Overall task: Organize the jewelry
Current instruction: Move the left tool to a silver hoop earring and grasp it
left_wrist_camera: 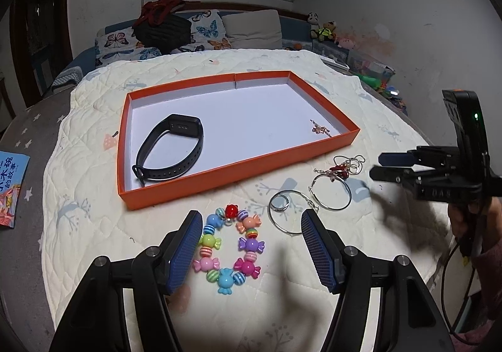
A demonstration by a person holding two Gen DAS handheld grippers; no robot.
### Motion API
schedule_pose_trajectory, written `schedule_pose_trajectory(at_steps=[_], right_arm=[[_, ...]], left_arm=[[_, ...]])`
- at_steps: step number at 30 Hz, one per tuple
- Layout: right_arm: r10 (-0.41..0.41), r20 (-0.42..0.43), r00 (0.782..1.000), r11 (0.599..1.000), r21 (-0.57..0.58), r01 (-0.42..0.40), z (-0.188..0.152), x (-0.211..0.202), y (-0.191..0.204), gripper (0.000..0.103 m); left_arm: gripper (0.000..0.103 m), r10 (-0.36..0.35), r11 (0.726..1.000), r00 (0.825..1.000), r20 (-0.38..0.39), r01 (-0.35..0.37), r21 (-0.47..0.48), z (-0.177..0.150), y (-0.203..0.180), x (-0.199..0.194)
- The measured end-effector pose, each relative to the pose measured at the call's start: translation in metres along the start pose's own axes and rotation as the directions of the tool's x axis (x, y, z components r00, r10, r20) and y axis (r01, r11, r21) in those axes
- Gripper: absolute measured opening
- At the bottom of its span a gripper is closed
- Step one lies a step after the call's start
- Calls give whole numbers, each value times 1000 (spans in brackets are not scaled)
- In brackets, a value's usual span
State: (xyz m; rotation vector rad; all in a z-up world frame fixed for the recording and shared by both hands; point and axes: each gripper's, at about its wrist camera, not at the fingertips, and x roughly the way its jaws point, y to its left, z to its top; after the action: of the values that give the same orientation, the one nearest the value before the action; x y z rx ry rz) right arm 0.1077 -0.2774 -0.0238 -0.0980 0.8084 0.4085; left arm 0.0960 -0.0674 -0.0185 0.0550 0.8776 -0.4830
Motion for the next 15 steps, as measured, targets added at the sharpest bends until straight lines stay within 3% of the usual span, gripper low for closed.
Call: schedule_pose_trajectory(at_steps=[2,5,15], right_arm=[[8,11,1000,1000,1,-8,3,-1,-1,31],[8,28,1000,1000,1,-8,10,0,-1,22],[3,7,1000,997,-76,-2,19,18,15,17]], left_arm=[[70,3,1000,1000,2,-3,-1,0,1,1],[70,10,1000,1000,-1,-10,4,-2,1,3],[70,11,1000,1000,-6,-11,6,-2,3,6]])
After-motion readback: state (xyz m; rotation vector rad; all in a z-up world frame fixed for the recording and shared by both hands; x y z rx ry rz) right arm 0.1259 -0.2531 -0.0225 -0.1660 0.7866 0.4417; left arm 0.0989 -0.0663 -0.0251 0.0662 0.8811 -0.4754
